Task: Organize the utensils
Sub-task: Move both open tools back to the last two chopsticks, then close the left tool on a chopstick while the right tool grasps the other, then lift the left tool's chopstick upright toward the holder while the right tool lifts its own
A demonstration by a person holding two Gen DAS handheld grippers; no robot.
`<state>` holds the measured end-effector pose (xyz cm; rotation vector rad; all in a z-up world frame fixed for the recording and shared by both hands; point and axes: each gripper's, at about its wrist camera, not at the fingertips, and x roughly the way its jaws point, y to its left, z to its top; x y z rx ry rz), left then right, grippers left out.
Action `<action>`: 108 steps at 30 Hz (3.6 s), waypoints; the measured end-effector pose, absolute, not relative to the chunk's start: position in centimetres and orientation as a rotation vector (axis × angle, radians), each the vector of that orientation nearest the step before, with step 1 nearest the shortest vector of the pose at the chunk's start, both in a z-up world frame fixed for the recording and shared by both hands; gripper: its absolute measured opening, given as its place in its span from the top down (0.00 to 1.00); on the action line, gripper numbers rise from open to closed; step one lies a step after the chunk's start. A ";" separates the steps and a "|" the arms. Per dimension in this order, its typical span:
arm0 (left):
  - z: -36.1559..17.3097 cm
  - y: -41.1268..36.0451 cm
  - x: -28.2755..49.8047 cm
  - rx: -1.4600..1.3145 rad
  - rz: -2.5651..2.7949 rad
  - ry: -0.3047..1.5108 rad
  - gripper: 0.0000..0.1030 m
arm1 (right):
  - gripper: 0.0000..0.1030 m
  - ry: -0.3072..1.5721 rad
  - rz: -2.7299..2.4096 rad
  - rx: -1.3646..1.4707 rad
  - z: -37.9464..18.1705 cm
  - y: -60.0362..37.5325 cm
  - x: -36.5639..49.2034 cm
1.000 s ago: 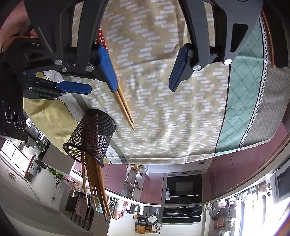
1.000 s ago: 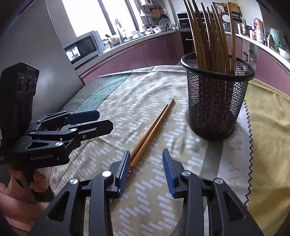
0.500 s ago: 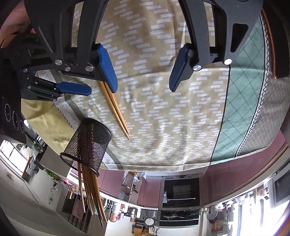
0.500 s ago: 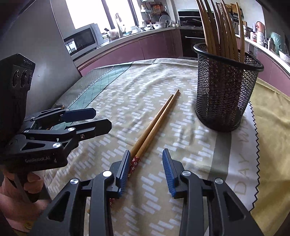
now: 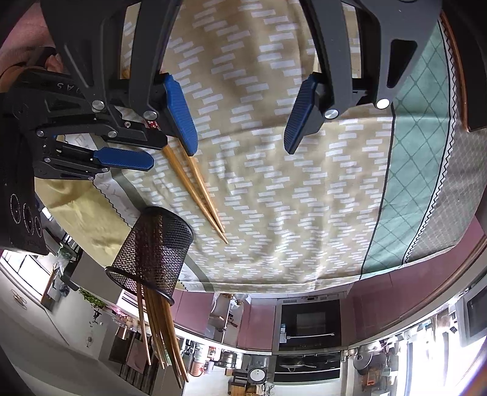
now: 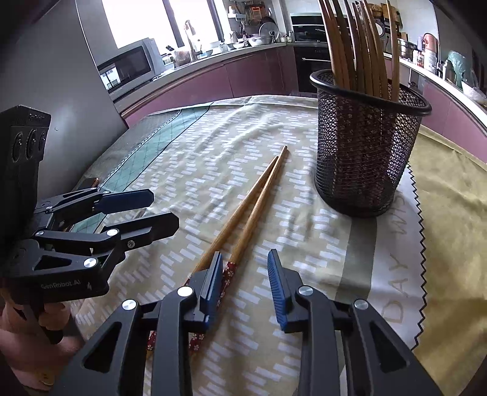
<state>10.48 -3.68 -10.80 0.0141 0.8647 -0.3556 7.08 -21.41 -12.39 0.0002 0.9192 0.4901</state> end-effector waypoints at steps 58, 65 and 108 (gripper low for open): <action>-11.9 -7.9 13.7 0.128 -0.323 0.911 0.72 | 0.86 0.921 0.428 -0.050 -12.7 -22.8 9.8; -12.3 -8.3 14.1 0.142 -0.322 0.925 0.74 | 0.86 0.919 0.430 -0.048 -12.7 -22.6 10.5; -5.8 -6.3 10.7 -0.020 -0.419 0.823 0.93 | 0.94 0.759 0.578 0.150 -7.7 -26.9 7.1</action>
